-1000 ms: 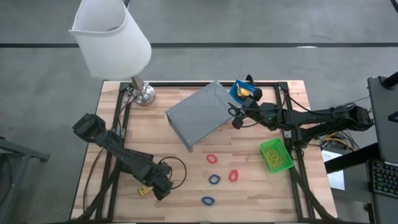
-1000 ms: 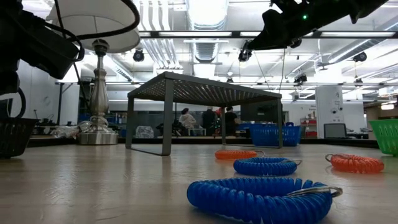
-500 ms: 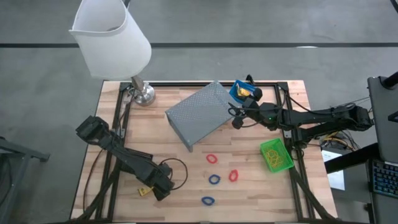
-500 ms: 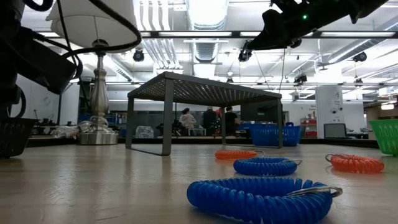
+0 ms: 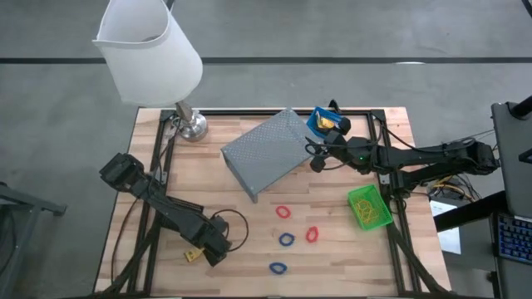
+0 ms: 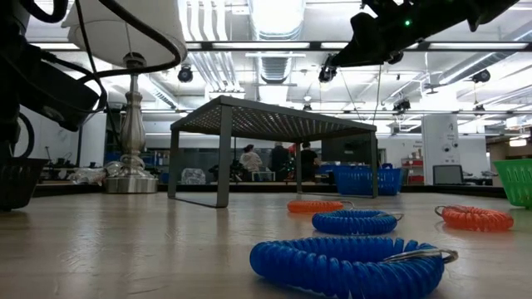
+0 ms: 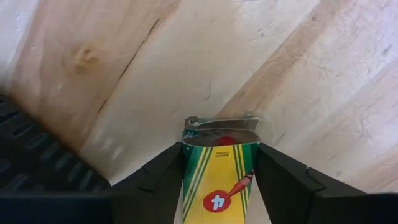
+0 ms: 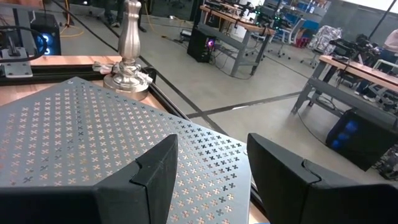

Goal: Pick & Place Office Desk Supplies
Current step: Put the crayon box into the blue basket

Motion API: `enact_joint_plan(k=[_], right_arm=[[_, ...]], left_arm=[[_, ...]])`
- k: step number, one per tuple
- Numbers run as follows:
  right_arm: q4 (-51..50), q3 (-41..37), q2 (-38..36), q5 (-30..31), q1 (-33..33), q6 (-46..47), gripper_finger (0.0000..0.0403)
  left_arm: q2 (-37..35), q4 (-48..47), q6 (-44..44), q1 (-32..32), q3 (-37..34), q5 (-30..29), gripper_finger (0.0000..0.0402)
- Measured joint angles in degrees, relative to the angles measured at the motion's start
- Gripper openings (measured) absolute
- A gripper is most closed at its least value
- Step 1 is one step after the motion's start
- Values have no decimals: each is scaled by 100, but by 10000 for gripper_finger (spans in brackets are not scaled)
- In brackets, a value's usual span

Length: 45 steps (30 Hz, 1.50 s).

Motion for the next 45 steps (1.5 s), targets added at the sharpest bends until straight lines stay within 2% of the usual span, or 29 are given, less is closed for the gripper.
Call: enact_joint_plan(k=[10, 21, 27, 33, 43, 45], right_arm=[[0, 0, 0, 0, 1, 3, 192], [0, 0, 0, 0, 1, 12, 192], [0, 0, 0, 0, 1, 1, 192], [0, 0, 0, 0, -1, 5, 192], [-2, 0, 0, 0, -1, 12, 192], [0, 0, 0, 0, 0, 1, 192]], left_arm=[[-60, -23, -128, 21, 28, -23, 138], [-616, 106, -119, 72, 79, -570, 135], [-1016, 192, -60, 74, 81, -1099, 135], [-1525, 234, -60, 74, 81, -2391, 135], [-2214, 622, -51, 75, 82, -5327, 135], [-2264, 779, 183, 76, 85, -5818, 135]])
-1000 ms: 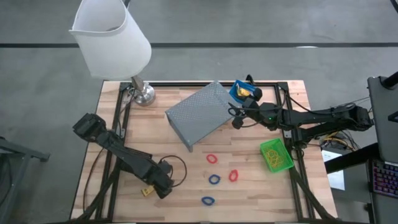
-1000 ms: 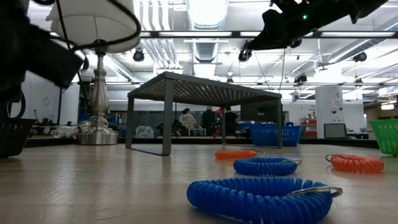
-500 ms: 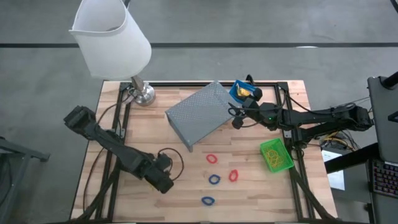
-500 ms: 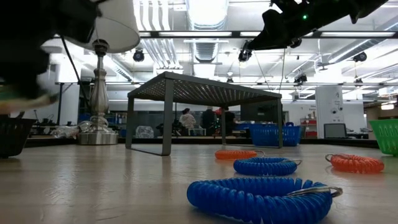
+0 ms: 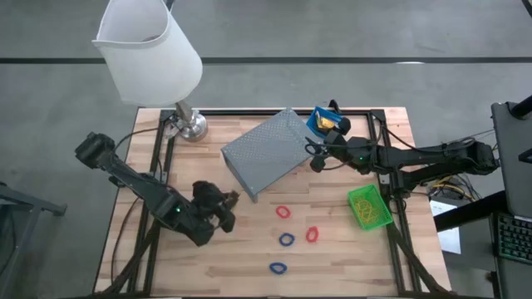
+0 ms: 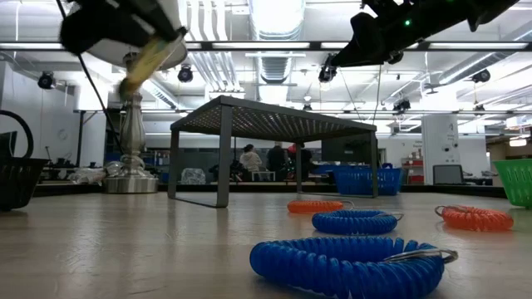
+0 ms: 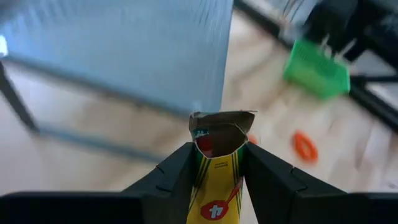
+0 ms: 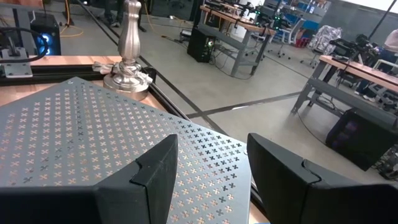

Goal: Pick & Place Office Desk Supplies
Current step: Put the crayon box into the blue basket

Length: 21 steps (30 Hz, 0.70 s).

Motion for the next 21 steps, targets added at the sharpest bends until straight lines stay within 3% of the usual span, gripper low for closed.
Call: enact_joint_plan(k=[4, 10, 21], right_arm=[[0, 0, 0, 0, 1, 1, 192], [0, 0, 0, 0, -1, 6, 192], [0, 0, 2, 0, 0, 12, 192]], left_arm=[[4, 620, 1170, 27, -2, -577, 135], [4, 1636, 3221, 282, 0, -656, 135], [2, 3424, 6333, 933, 0, 61, 132]])
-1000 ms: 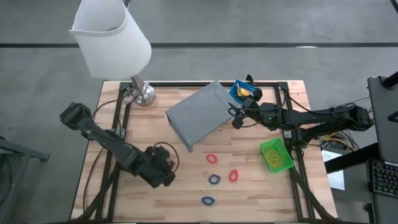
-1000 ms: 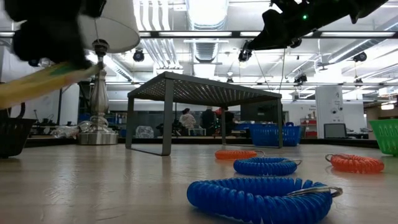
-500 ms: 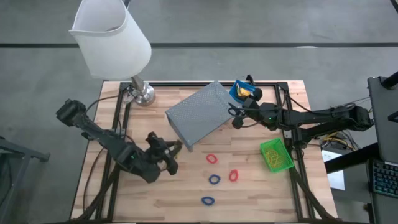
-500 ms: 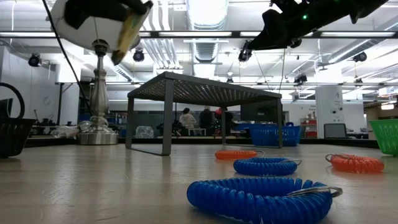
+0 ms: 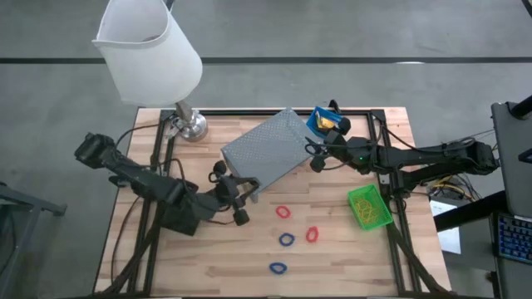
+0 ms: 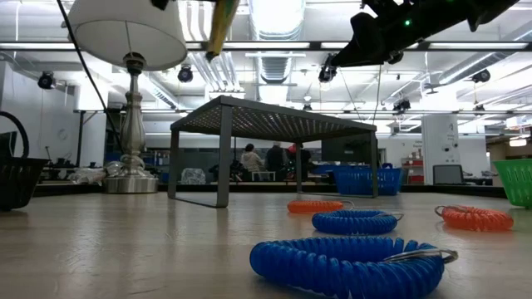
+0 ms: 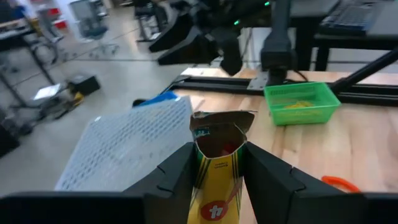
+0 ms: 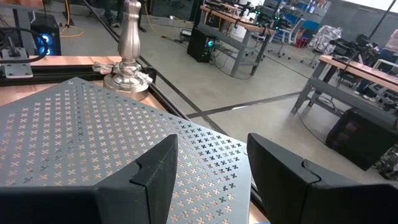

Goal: Pick & Place Office Desk Supplies
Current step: Put the crayon box into the blue basket

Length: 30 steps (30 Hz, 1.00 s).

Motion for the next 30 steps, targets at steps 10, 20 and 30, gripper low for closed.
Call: enact_joint_plan(k=[10, 20, 30], right_arm=[[0, 0, 0, 0, 2, -6, 192], [4, 0, 0, 0, -1, -9, 192], [9, 0, 0, -613, -1, 564, 192]], left_arm=[[0, 660, 637, 1182, 0, 1678, 132], [0, 1528, 1691, 2344, -2, 3573, 132], [0, 1758, 2129, 3163, -4, 3930, 131]])
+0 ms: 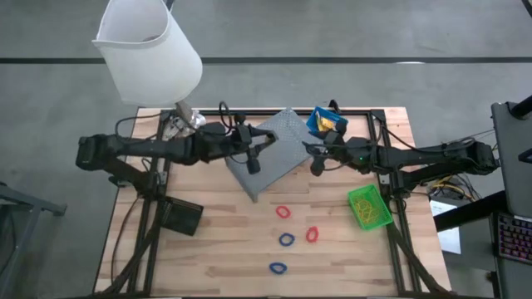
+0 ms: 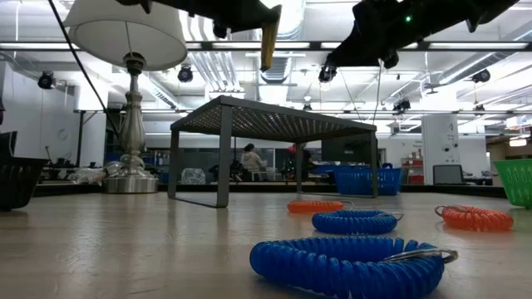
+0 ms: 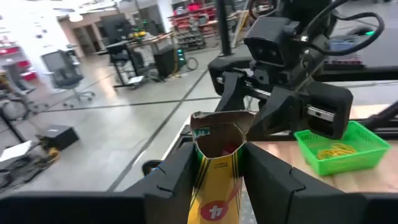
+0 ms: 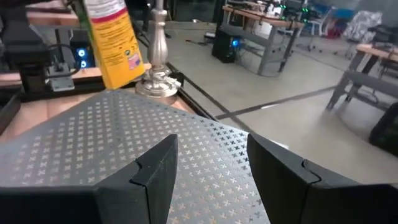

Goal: Pick & Place Office Desk Supplies
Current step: Put the crayon box into the blue basket

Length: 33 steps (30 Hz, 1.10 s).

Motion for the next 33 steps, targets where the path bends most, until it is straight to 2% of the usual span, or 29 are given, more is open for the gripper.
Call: enact_joint_plan(k=[5, 7, 11, 13, 18, 21, 24, 29, 33], right_arm=[[85, 2, 2, -90, -2, -331, 192], [44, 2, 2, -573, -4, -647, 192], [2, 4, 110, -2107, 0, -1396, 192], [163, 4, 203, -2342, 4, -1611, 192], [827, 7, 570, -2069, -44, -1758, 192], [1431, 7, 944, -1527, -39, -1801, 192], [2079, 7, 1383, -1083, -45, -1919, 192], [3117, 4, 2066, -498, -37, -2104, 192], [4246, 4, 2573, -348, -46, -2068, 192]], left_arm=[[36, 68, 263, 341, 0, 1063, 131], [73, 191, 419, 442, 0, 1391, 131], [76, 273, 500, 543, 0, 1596, 131], [76, 296, 561, 552, 0, 1609, 131], [81, 547, 363, 555, -2, 1609, 131], [81, 765, 82, 551, -2, 1510, 131], [81, 832, -10, 546, -12, 1027, 131], [81, 918, -184, 536, -141, -110, 131], [81, 1314, -205, 536, -384, -217, 131]])
